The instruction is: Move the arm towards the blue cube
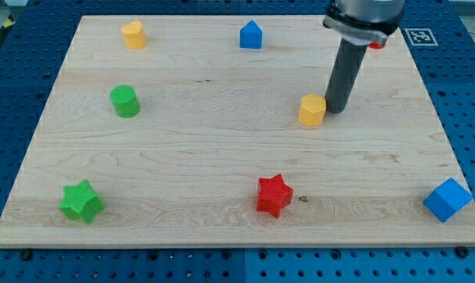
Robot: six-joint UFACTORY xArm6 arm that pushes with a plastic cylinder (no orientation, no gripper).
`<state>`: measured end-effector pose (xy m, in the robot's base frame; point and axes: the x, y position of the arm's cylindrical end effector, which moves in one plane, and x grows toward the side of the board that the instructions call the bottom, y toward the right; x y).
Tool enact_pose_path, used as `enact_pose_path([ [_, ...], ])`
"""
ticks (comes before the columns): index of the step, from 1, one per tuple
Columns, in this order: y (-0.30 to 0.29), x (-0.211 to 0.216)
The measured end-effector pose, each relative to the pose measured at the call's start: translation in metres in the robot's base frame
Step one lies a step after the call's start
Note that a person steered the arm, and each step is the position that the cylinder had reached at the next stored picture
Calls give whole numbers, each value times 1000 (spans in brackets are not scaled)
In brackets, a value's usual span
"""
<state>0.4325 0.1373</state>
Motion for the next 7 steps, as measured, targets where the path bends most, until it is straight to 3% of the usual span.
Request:
enact_pose_path([
  [2, -6, 9],
  [7, 58, 36],
])
